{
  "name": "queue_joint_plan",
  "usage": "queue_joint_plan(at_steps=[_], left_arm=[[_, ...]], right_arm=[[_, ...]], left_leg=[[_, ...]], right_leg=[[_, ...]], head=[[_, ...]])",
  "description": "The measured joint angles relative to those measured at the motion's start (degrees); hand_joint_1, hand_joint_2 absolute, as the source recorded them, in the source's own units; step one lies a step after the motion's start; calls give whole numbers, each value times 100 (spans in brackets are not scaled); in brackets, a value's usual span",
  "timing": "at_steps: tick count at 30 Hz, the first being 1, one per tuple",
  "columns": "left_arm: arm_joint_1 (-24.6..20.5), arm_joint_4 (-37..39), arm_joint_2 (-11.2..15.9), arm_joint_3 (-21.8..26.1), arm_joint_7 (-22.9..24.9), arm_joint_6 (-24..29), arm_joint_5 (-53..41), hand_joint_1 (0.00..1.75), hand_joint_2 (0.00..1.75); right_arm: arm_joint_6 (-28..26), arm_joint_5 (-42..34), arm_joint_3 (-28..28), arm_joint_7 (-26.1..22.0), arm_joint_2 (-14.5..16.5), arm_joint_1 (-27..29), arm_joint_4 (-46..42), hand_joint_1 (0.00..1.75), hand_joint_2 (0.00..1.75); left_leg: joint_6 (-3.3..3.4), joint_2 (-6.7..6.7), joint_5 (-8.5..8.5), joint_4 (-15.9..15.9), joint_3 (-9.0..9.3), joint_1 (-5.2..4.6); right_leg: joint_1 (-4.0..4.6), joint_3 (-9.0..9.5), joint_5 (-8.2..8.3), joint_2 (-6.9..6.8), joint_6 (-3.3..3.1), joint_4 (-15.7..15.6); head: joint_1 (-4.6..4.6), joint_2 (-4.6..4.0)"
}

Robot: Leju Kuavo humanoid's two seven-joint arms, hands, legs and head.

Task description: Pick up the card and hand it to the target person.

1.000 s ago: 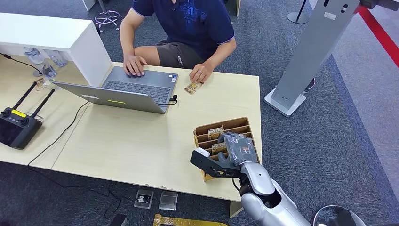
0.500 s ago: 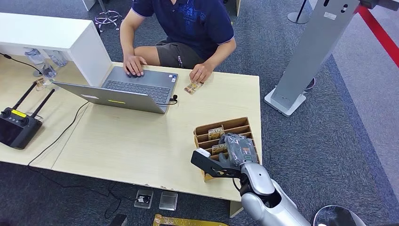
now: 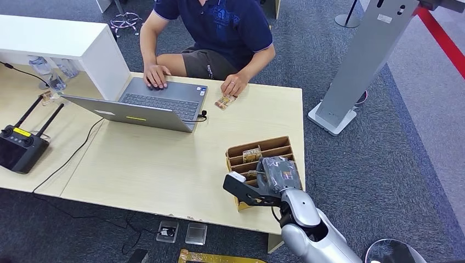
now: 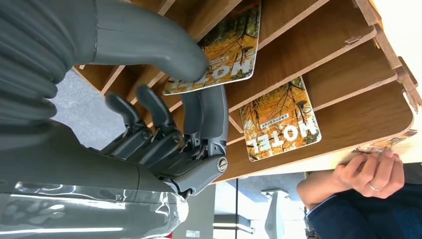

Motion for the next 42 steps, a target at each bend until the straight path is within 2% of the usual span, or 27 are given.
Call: queue_joint_plan(at_steps=[17, 25, 31, 34, 37, 39, 42], left_arm=[[-7, 0, -8, 2, -76, 13, 55, 0, 0], [6, 0, -8, 2, -119, -12, 85, 0, 0], [6, 0, 5, 2, -166, -172, 68, 0, 0], [-3, 0, 26, 2, -180, -274, -7, 0, 0], [-42, 0, 37, 2, -148, -304, -107, 0, 0], [-84, 0, 39, 1, -108, -306, -168, 0, 0], [-158, 0, 40, -2, -59, -303, -217, 0, 0]], right_arm=[[-50, 115, -79, 7, -8, 39, -96, 175, 175], [-84, 335, -322, 10, -187, 25, -970, 175, 175], [-62, 313, -544, 26, -353, -244, -1585, 175, 175], [-160, -59, -599, -59, -405, -484, -1674, 175, 175], [-490, -712, -672, -363, -419, -802, -1558, 175, 175], [-770, -1218, -693, -705, -390, -1043, -1337, 175, 175], [-1230, -2246, -720, -1462, -254, -1407, -735, 175, 175]], left_leg=[[0, 0, 0, 0, 0, 0], [0, 0, 0, 0, 0, 0], [0, 1, 0, 0, 1, 0], [0, 0, 0, 0, 0, 0], [0, 0, 1, 0, -2, 0], [0, -1, 1, 0, -2, 0], [0, -2, 2, 0, -4, 0]], right_leg=[[0, -1, 0, 0, 0, 0], [0, -1, 0, 1, 0, 0], [0, 0, 1, 1, 0, 0], [0, 0, 1, 1, 0, 0], [0, 0, 1, 1, 0, 1], [0, 1, 1, 0, 0, 1], [0, 1, 1, -1, 0, 2]], head=[[2, 0], [0, 0], [0, 0], [-1, 0], [-2, 0], [-1, 0], [1, 0]])
